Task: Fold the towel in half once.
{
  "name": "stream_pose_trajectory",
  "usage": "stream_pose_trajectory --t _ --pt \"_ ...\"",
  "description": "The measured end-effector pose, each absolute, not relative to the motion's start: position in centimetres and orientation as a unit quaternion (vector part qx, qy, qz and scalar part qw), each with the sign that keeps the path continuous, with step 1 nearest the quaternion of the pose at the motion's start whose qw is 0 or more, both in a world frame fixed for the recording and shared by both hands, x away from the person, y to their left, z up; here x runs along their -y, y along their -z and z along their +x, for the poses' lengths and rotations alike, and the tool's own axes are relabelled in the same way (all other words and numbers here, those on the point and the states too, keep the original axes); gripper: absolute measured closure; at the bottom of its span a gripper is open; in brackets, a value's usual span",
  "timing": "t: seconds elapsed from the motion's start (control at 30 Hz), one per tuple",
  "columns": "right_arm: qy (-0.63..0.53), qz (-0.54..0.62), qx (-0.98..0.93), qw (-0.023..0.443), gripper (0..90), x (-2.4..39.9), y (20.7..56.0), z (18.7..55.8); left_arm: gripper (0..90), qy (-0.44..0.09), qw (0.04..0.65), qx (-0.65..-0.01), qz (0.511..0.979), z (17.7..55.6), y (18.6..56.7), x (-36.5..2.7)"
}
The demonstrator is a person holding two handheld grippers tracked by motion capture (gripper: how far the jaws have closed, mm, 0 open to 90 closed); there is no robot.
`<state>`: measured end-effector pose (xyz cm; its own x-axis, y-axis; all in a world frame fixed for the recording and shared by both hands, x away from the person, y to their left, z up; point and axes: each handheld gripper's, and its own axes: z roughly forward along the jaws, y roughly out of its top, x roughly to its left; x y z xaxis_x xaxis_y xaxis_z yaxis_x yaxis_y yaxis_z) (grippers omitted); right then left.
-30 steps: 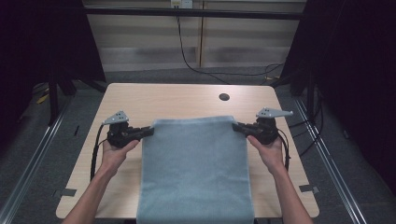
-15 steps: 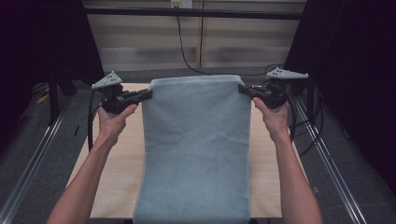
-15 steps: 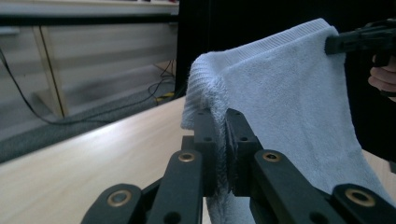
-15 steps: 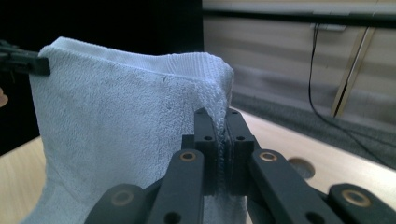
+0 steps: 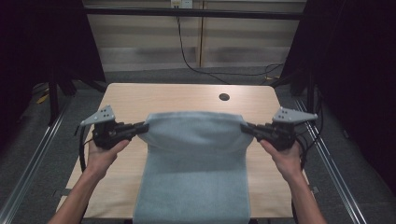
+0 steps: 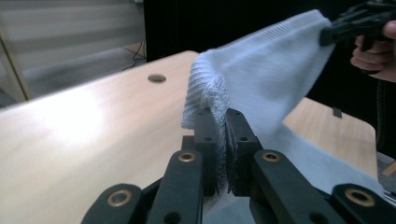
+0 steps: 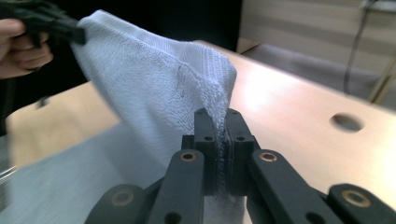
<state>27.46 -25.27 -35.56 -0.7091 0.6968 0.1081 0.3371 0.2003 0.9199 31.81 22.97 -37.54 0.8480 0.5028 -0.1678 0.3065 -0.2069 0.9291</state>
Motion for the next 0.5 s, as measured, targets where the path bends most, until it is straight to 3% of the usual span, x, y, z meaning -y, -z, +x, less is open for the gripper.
stream_pose_trajectory --t 0.2,0.47,0.5 --pt "-0.513 0.346 -0.774 0.134 86.5 25.2 38.8 22.3 85.2 -0.045 0.559 -0.271 0.782 27.5 40.8 -23.8" --pt "-0.454 0.377 -0.805 0.063 86.5 24.0 45.6 17.4 85.1 0.004 0.498 -0.288 0.818 24.1 45.4 -24.0" --pt "-0.444 0.38 -0.81 0.056 86.5 23.9 46.4 17.2 85.1 0.017 0.469 -0.295 0.833 23.5 46.9 -23.6"
